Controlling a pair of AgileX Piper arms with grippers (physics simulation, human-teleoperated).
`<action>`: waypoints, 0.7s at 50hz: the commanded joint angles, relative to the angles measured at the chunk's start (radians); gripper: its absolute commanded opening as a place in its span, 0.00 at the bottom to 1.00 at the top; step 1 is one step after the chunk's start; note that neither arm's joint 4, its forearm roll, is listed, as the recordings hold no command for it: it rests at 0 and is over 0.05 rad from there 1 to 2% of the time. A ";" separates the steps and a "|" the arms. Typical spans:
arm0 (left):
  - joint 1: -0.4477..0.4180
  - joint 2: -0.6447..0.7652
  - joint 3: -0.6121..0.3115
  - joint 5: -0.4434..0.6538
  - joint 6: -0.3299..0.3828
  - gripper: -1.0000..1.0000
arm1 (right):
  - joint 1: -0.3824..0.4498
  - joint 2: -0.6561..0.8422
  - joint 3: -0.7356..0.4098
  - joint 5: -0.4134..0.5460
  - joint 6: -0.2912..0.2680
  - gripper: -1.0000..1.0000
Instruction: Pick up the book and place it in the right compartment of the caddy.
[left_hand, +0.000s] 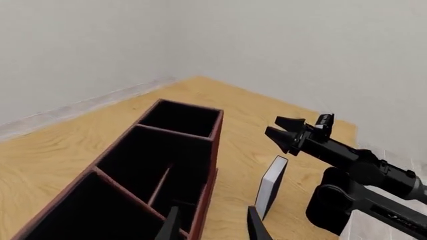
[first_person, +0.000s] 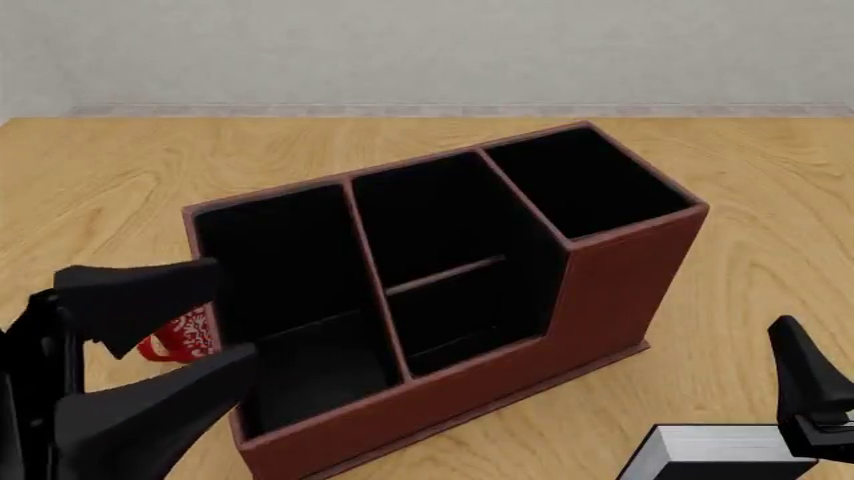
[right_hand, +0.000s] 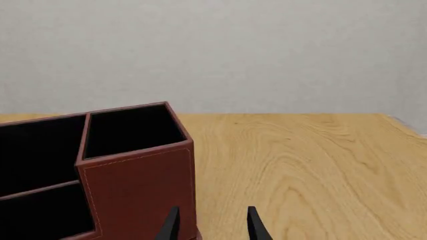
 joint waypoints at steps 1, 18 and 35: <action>0.002 0.173 0.007 -0.141 0.018 1.00 | 0.000 -0.001 0.000 0.001 0.000 1.00; -0.061 0.348 -0.028 -0.250 0.015 1.00 | 0.000 -0.001 0.001 0.001 0.001 1.00; -0.129 0.504 -0.071 -0.341 0.014 1.00 | 0.000 -0.001 0.000 0.001 0.001 1.00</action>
